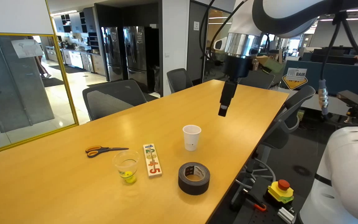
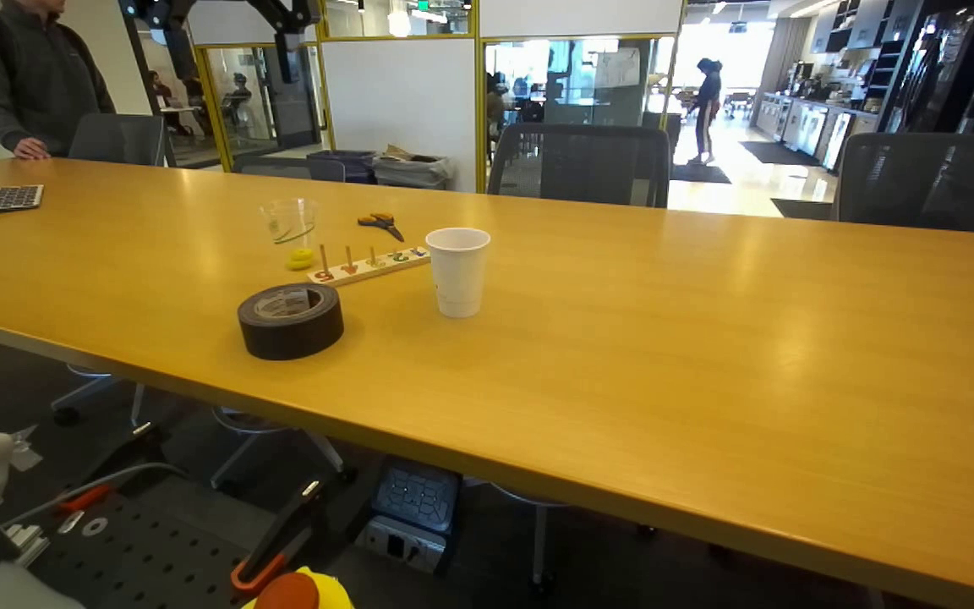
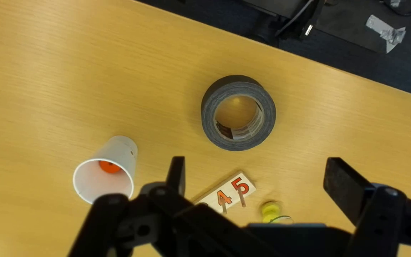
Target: Pick up the orange and yellow objects from the table and put them in the two cups
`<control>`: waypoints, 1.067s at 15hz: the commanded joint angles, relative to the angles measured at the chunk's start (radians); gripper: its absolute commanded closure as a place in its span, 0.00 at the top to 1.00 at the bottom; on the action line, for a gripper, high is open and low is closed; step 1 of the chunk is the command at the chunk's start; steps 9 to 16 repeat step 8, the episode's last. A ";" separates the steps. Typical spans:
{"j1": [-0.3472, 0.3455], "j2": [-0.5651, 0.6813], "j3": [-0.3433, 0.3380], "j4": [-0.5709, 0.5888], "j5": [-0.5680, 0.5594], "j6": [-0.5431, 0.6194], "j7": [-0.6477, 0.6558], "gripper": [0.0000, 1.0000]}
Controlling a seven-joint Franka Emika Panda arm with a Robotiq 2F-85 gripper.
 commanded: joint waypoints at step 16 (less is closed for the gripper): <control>-0.026 0.029 0.010 -0.008 0.008 0.030 0.048 1.00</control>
